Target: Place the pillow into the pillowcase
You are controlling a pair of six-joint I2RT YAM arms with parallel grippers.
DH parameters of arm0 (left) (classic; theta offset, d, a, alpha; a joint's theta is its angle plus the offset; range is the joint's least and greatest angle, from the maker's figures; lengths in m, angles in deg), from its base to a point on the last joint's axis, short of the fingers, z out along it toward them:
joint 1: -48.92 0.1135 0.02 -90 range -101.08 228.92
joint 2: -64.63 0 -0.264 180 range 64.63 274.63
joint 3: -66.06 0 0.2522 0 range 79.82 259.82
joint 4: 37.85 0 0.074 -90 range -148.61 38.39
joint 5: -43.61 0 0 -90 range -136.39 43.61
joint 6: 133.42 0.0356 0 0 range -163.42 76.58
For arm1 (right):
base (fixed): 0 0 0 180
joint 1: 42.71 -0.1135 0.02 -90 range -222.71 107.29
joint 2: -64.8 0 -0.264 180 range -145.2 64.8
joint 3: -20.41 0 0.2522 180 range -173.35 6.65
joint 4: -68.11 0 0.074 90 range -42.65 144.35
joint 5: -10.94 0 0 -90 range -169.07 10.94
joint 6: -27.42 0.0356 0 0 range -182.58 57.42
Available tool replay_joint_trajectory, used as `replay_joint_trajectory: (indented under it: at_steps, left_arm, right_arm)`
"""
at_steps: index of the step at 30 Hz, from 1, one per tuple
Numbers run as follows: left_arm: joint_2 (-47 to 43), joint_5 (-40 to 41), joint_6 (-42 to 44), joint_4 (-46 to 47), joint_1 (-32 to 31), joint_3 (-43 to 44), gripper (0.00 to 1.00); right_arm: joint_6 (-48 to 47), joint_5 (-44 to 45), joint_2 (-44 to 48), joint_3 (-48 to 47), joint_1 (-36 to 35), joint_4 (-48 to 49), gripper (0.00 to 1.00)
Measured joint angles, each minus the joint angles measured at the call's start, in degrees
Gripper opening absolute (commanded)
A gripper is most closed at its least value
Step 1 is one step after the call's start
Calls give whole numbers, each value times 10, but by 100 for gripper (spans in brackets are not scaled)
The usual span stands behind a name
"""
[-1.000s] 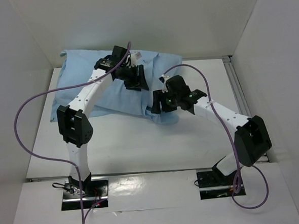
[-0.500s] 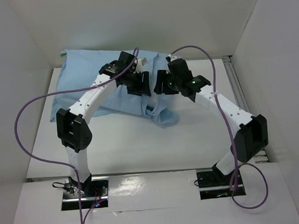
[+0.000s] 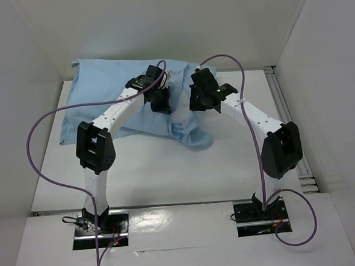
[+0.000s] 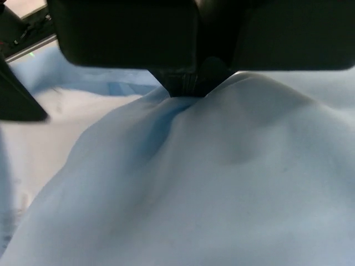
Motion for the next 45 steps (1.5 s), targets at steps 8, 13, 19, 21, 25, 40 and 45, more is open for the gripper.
replay_joint_trajectory:
  at_steps: [8,13,19,21,25,40,45]
  left_arm:
    - [0,3,-5,16,9,1,0]
    - [4,4,-4,13,14,1,0]
    - [31,-6,-5,26,15,7,0]
    - [41,-11,-5,28,15,7,0]
    - [47,-18,-5,27,15,7,0]
    - [19,-25,-4,31,17,7,0]
    - [19,-30,-4,31,17,7,0]
  right_arm:
    - [-13,-45,35,-45,0,-26,11]
    - [-24,-73,57,-61,3,-48,11]
    - [-28,-100,82,-97,4,-54,0]
    - [-29,-141,98,-95,5,-35,0]
    - [-26,-261,115,-83,5,52,0]
    - [-28,31,6,-75,0,-88,64]
    - [-27,35,-17,-69,-3,-89,10]
